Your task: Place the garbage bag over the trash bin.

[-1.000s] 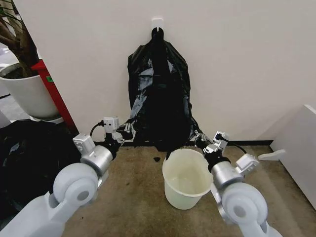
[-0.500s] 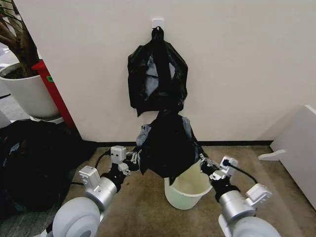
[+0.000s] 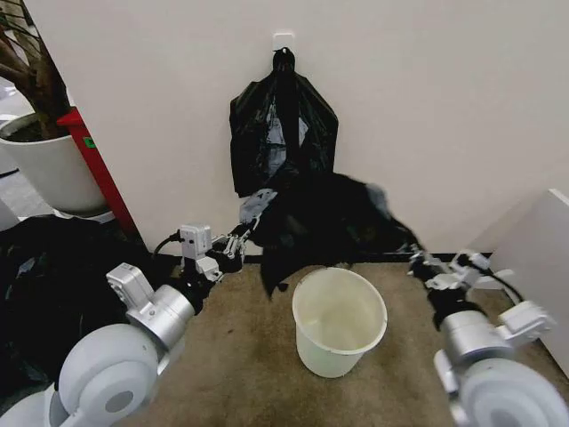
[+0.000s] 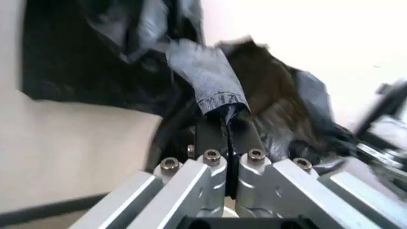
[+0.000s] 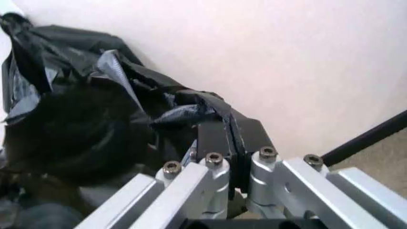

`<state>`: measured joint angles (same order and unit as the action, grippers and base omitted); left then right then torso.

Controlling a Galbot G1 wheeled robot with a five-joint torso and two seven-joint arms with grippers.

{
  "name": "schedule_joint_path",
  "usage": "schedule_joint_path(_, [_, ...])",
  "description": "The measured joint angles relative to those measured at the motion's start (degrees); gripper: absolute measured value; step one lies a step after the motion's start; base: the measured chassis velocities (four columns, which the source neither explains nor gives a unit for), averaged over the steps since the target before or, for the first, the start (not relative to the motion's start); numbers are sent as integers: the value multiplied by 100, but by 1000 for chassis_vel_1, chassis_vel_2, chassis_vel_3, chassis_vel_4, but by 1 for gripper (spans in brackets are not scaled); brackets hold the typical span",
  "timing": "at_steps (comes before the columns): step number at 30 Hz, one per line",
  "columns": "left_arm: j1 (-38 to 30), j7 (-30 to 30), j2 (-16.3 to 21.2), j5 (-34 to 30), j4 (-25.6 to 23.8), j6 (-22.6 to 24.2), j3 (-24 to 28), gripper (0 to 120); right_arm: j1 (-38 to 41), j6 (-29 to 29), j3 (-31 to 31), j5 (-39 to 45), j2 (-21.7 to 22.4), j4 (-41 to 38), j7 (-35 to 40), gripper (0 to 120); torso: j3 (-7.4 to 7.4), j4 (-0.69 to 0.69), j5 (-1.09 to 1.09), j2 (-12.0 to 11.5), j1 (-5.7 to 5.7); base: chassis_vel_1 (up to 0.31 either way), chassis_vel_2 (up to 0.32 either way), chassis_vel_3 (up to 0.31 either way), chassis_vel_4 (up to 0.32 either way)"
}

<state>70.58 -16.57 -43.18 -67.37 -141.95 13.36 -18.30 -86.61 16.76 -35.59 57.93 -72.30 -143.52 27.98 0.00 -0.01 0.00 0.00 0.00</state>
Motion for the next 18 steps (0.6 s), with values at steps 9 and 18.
schedule_joint_path(9, [74, 802, 32, -632, 334, 51, 310, 0, 1, 335, -55, 426, 83, 13, -50, 0, 0, 2, 0, 0, 0, 0, 0, 0, 0])
schedule_joint_path(18, [-459, 1269, -33, -671, 1304, 49, 703, 0, -14, 482, -382, 647, 15, 19, 57, 0, 0, 1, 0, 0, 0, 0, 0, 0, 0])
